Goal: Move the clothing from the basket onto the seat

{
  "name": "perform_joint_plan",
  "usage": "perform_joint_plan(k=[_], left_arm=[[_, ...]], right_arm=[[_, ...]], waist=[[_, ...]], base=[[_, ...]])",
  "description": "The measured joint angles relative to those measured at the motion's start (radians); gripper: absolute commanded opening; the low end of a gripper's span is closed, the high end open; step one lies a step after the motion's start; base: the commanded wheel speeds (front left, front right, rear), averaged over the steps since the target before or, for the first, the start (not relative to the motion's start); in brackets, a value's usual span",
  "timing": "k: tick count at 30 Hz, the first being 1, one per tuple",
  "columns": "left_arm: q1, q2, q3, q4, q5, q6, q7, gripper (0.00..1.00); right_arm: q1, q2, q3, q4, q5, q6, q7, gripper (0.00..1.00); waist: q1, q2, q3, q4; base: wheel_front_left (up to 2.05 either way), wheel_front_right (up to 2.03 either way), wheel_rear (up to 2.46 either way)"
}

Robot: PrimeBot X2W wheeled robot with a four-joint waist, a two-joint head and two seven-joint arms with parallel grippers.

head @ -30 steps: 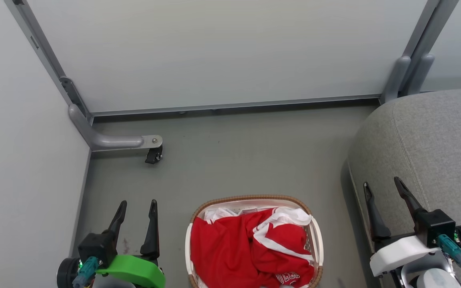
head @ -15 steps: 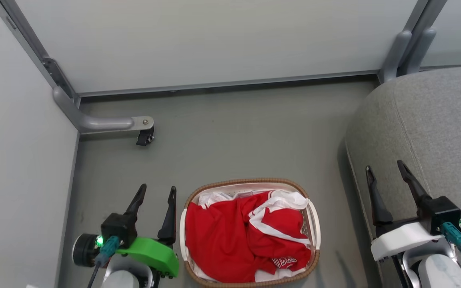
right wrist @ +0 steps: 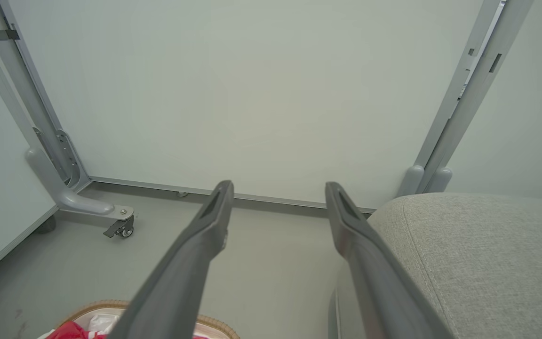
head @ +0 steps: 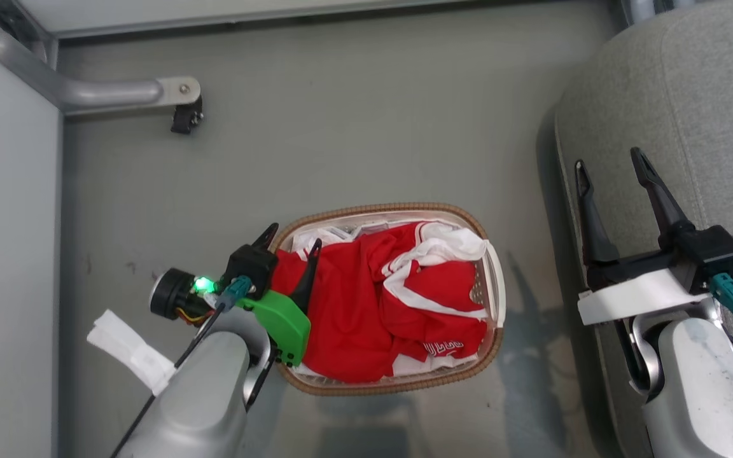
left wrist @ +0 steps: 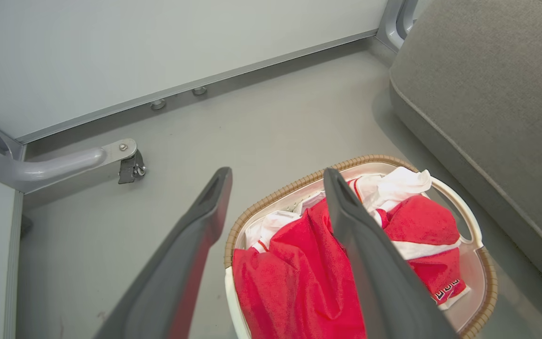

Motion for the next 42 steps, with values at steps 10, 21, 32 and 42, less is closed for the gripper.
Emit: perform_joint_plan(k=[10, 21, 32, 42], left_arm=[[-0.229, 0.032, -0.183, 0.283, 0.056, -0.001, 0.007, 1.0], [-0.327, 0.013, -0.321, 0.432, 0.072, -0.001, 0.066, 1.0], [-0.392, 0.042, -0.351, 0.478, 0.087, 0.079, 0.229, 1.0], [-0.388, 0.034, -0.377, 0.485, 0.09, 0.09, 0.315, 0.0]], right_arm=[[-0.06, -0.001, 0.005, -0.008, 0.035, 0.0, 0.0, 1.0], [-0.093, -0.001, 0.031, -0.016, 0.068, 0.0, 0.0, 1.0], [-0.111, -0.001, 0.063, -0.02, 0.085, 0.0, 0.0, 1.0], [-0.111, 0.0, 0.085, -0.011, 0.103, 0.0, 0.0, 1.0]], waist=[[0.0001, 0.0, 0.204, -0.038], [0.0001, 0.0, 0.337, -0.111], [0.0, 0.0, 0.406, -0.165], [0.0, 0.0, 0.408, -0.177]], base=[[0.0, 0.0, 0.0], [0.0, 0.0, 0.0], [0.0, 0.0, 0.0], [0.0, 0.0, 0.0]])
